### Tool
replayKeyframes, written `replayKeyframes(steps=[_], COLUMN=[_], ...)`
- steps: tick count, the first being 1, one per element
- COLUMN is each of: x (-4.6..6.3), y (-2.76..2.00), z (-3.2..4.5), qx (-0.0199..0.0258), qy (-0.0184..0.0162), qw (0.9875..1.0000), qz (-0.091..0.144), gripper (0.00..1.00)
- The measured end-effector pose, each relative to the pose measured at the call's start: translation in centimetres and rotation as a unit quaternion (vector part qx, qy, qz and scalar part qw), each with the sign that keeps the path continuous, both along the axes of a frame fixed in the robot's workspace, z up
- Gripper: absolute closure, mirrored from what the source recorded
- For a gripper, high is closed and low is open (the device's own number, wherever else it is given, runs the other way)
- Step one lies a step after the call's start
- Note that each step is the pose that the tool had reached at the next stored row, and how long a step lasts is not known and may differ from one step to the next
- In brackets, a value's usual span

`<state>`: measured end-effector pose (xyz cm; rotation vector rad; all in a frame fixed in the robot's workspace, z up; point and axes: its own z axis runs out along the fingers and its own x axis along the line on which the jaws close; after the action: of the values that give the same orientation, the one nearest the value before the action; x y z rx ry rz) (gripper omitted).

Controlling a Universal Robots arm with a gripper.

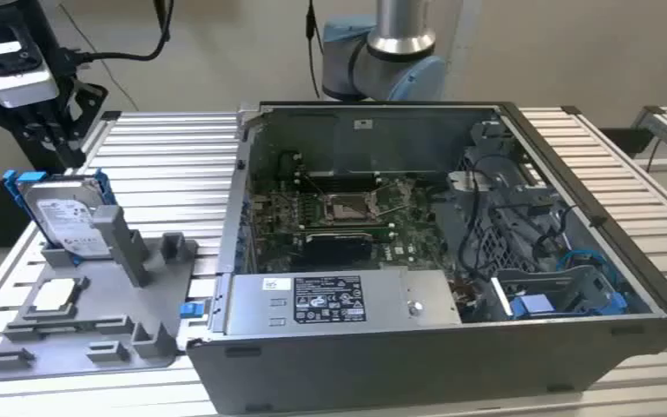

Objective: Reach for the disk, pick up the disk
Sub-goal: 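Reach for the disk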

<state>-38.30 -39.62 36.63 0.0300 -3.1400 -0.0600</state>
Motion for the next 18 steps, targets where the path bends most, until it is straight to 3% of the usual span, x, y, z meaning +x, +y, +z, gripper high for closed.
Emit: replayKeyframes(steps=[13,15,18], x=[0.0,0.0,-0.2], y=[0.01,0.24,1.26], z=[0.0,0.0,-0.05], qx=[0.0,-0.0001,0.0], qy=[0.0,0.0,0.0], qw=[1.0,1.0,1.0], qz=[0.0,0.0,0.001], gripper=[1.0,1.0,1.0])
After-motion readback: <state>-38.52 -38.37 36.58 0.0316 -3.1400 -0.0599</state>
